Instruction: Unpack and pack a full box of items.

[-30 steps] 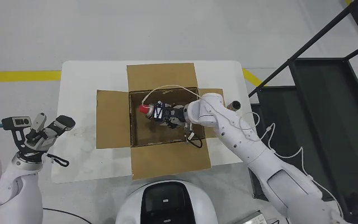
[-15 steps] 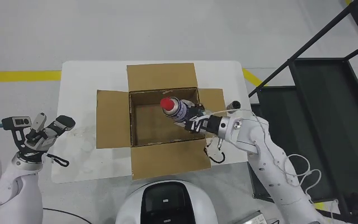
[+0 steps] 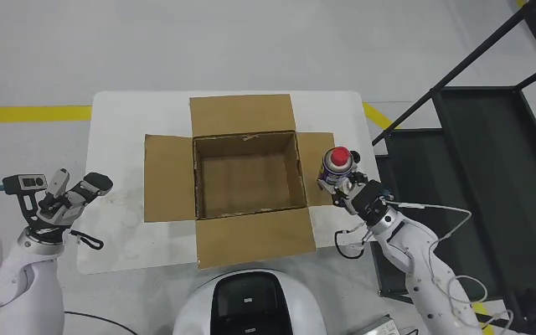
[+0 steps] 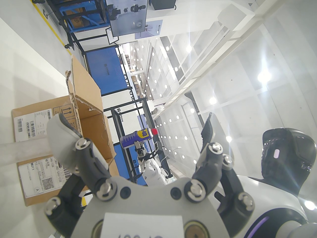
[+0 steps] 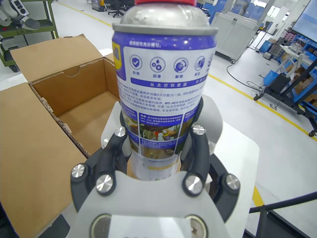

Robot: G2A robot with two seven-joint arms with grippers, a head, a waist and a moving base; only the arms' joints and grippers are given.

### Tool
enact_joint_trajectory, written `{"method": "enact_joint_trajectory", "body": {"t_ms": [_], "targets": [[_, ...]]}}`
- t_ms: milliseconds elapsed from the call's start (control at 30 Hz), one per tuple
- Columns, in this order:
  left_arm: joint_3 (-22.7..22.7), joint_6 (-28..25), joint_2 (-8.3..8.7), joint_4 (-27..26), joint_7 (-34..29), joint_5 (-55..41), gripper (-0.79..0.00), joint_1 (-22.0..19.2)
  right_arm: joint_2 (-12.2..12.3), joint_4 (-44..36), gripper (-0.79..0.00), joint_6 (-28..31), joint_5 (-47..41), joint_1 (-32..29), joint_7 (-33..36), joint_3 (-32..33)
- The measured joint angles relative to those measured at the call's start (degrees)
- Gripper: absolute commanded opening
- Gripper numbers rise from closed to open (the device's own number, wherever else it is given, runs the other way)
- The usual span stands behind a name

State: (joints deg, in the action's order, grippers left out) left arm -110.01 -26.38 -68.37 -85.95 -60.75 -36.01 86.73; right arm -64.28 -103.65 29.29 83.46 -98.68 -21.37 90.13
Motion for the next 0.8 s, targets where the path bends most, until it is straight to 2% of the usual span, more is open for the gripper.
{"method": "enact_joint_trajectory", "body": {"t_ms": [600,700,800], "targets": [[0.00,0.00,0.00,0.00,0.00,0.00,0.000,0.00,-0.02,-0.08,-0.785,0.16,-0.24,0.07,0.09,-0.17],[0.00,0.00,0.00,0.00,0.00,0.00,0.000,0.00,0.03,-0.21,-0.785,3.41,-3.94,-0.41,-2.42,-0.29],[0.00,0.00,0.00,0.00,0.00,0.00,0.000,0.00,0.50,1.91,-0.785,8.08,-2.53,-2.15,-7.61,1.41]]}}
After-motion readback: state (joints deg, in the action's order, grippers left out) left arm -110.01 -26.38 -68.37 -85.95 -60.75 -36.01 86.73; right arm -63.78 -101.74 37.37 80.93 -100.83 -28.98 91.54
